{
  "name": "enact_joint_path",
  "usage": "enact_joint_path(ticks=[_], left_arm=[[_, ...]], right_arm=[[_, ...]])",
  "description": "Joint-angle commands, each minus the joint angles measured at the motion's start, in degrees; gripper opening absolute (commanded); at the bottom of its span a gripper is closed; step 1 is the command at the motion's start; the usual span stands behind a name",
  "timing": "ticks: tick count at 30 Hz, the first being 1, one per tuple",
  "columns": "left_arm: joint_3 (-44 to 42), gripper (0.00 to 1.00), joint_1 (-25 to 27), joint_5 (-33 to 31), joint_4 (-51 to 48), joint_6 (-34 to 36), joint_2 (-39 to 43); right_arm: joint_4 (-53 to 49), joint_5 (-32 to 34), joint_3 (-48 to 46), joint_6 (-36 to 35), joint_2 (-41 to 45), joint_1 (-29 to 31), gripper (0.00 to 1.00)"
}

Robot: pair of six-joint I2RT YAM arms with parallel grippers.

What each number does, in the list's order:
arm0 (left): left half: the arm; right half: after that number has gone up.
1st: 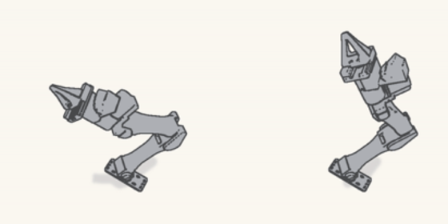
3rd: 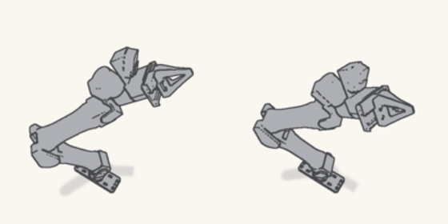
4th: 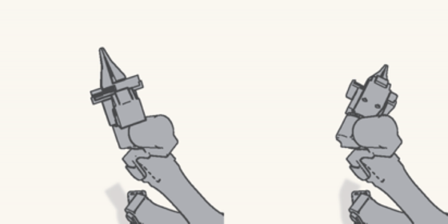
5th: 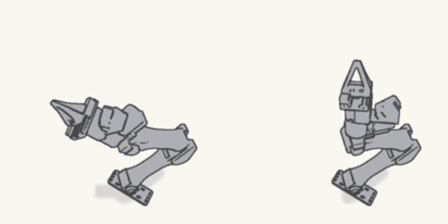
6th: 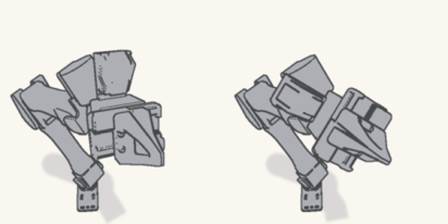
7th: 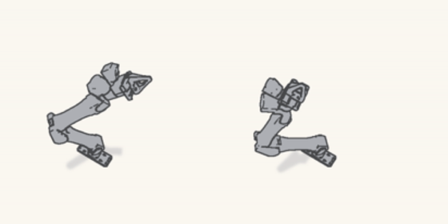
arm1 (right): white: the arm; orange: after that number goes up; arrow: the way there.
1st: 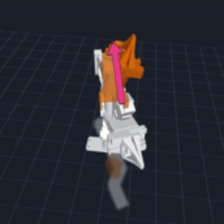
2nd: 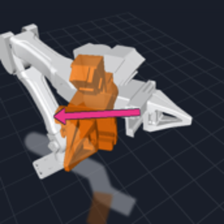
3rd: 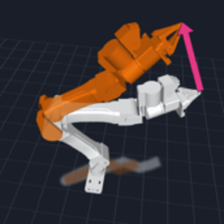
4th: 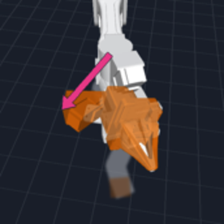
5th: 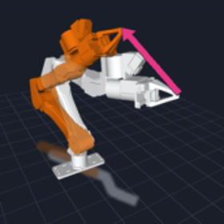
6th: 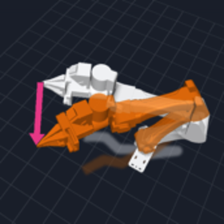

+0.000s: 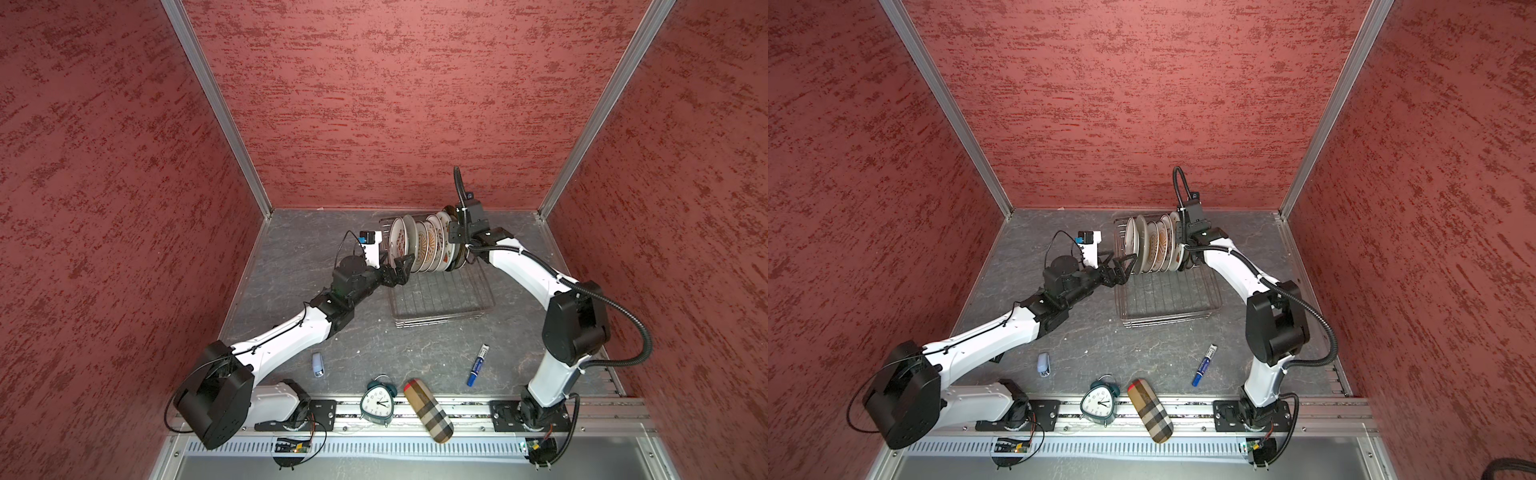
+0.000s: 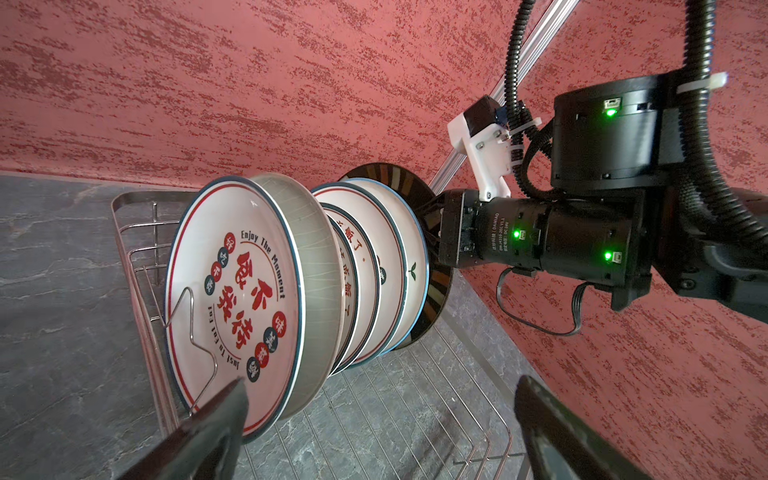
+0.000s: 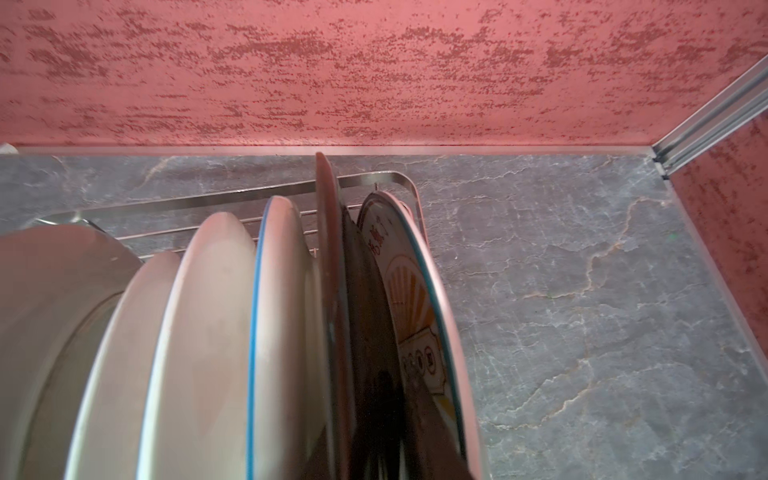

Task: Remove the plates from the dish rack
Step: 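Grasp the dark-rimmed plate rim with the right gripper and lift it up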

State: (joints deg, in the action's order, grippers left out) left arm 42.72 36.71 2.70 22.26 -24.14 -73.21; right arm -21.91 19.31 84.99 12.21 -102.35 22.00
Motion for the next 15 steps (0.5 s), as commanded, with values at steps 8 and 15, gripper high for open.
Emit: enact_joint_path(ticks=[8, 15], left_arm=[[-0.14, 0.99, 0.29, 1.07, -0.11, 1.51, 0.76], [-1.45, 1.0, 0.24, 0.46, -0.33, 1.57, 2.54]], right_arm=[[-0.96, 5.69, 2.15, 0.15, -2.51, 2.04, 0.13], [-0.14, 8.59, 3.75, -1.06, -2.2, 2.98, 0.08]])
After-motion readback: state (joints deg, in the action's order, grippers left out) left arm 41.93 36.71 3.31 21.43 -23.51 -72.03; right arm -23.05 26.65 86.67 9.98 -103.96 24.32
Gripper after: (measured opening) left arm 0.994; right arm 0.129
